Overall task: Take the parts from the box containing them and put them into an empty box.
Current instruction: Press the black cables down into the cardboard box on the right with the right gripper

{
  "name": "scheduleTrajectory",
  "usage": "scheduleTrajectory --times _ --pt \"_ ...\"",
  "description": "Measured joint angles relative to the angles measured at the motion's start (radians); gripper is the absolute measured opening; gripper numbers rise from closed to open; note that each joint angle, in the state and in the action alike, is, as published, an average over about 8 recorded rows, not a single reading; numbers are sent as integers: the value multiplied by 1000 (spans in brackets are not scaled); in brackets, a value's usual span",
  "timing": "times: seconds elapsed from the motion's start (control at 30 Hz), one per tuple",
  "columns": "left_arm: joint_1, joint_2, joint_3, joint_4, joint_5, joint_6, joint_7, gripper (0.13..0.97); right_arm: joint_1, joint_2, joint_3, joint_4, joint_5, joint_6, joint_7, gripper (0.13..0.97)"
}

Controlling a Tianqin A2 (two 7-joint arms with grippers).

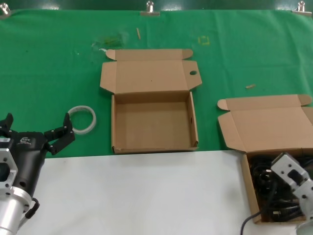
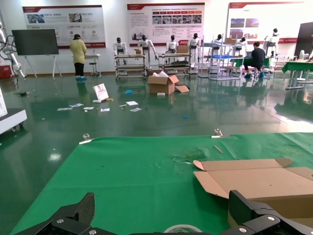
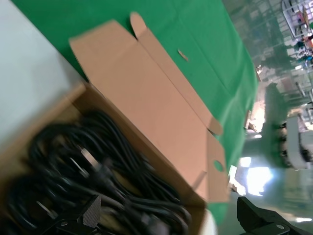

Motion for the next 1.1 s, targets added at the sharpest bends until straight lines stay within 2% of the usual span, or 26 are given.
scheduleTrajectory --times 0.2,0.37,0.7,1.1 --pt "0 0 0 0 0 0 0 965 3 -2 56 24 8 38 -141 966" --pt "0 0 0 0 0 0 0 965 -9 -2 84 43 10 50 -191 966" --pt "0 0 0 0 0 0 0 965 -37 -3 75 34 11 33 -162 966" --pt "0 0 0 0 0 0 0 965 0 -3 29 -49 11 -24 -123 966"
